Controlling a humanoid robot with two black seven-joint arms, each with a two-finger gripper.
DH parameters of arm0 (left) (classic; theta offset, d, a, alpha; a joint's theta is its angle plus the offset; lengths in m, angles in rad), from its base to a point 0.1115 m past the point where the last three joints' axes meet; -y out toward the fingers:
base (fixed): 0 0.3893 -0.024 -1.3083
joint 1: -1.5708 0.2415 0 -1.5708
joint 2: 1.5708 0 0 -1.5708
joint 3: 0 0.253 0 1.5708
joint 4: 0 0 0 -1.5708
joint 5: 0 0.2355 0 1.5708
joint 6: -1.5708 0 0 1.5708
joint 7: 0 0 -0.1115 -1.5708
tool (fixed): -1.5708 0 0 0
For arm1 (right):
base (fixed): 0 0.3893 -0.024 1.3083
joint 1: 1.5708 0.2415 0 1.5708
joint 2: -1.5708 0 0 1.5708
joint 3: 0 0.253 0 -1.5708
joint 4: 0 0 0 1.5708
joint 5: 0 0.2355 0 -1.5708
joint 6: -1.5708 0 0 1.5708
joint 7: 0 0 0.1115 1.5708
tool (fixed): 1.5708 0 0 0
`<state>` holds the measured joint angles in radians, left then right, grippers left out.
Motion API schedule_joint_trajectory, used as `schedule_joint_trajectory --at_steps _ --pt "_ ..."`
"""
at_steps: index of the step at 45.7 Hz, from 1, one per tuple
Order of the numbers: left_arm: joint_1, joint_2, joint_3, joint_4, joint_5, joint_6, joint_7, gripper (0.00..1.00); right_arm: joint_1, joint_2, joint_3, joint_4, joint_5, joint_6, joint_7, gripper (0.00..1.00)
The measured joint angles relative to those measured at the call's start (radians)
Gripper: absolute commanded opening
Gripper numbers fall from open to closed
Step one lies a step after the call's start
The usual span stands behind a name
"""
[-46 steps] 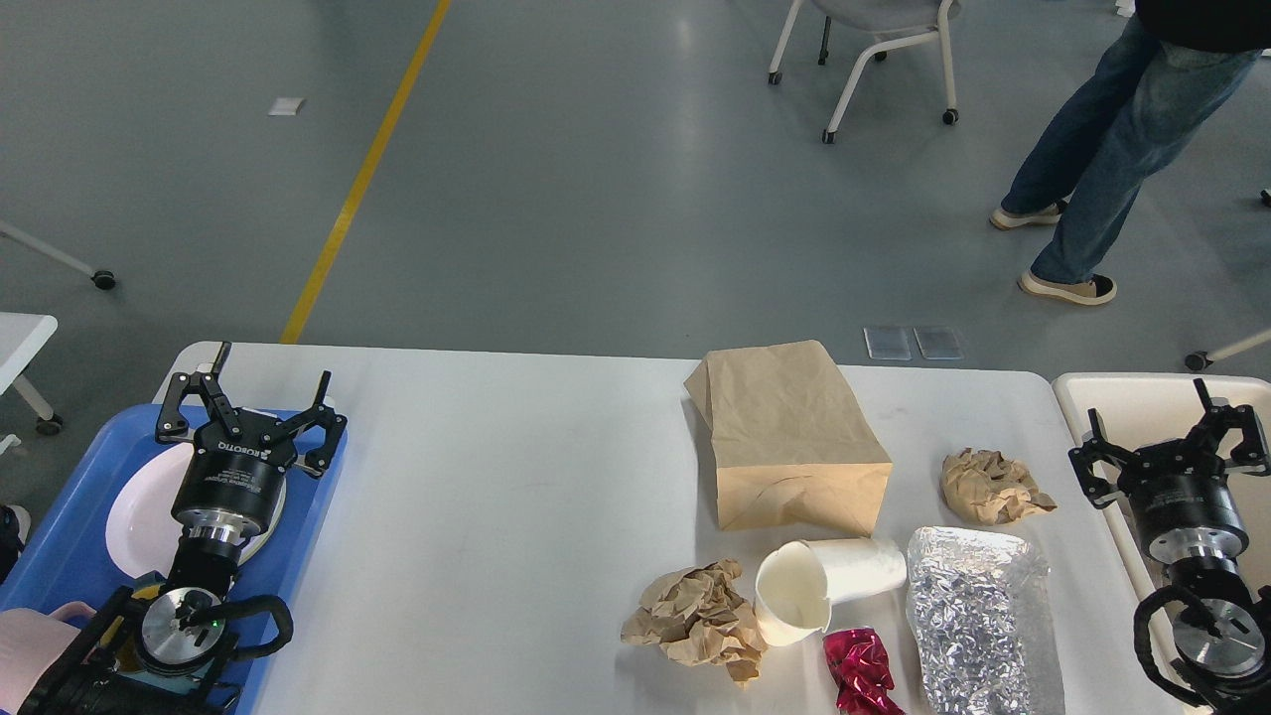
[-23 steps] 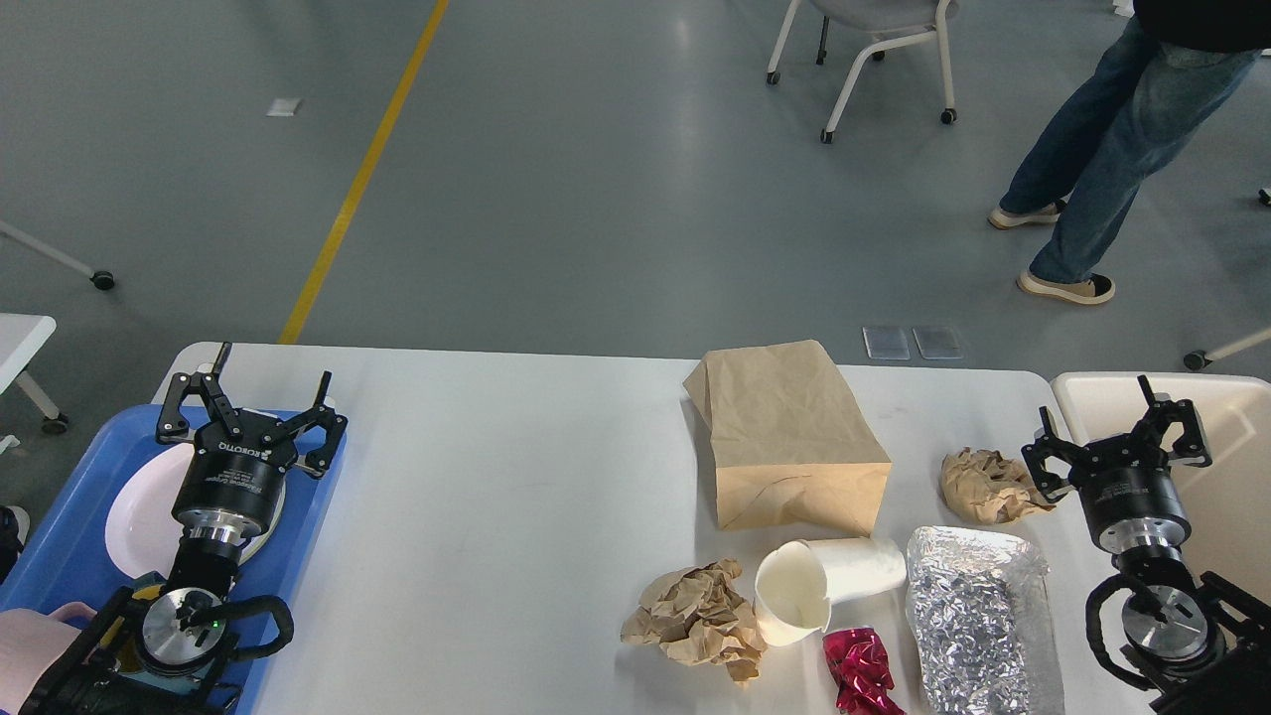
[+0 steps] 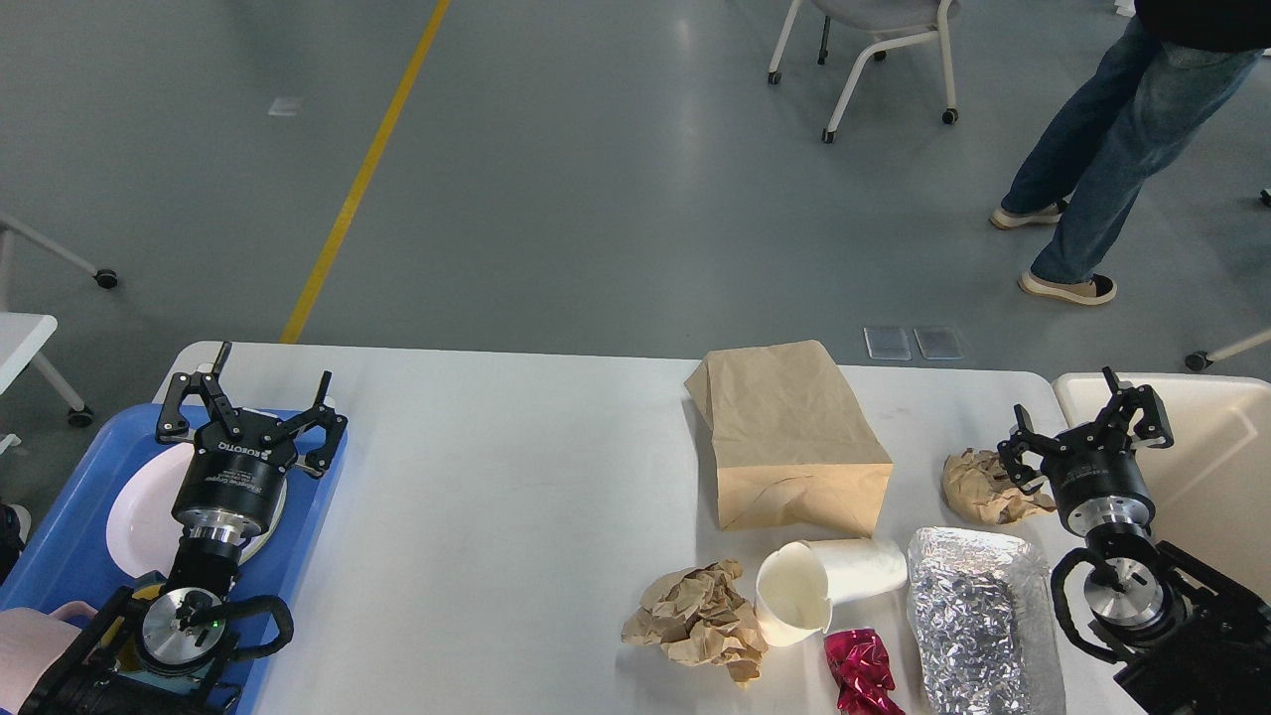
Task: Tidy desktop
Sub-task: 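Move the right gripper toward the bread roll near the paper bag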
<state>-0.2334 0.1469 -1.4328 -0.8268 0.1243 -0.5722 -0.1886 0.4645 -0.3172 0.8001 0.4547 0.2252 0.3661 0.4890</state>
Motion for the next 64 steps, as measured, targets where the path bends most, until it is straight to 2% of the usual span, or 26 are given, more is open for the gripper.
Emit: schedule_joint_trajectory --at_steps 64 --pt "-0.001 -0.001 0.000 0.000 0.000 0.000 0.000 0.96 0.057 0.022 -0.022 0.030 -0.005 0.000 0.005 1.00"
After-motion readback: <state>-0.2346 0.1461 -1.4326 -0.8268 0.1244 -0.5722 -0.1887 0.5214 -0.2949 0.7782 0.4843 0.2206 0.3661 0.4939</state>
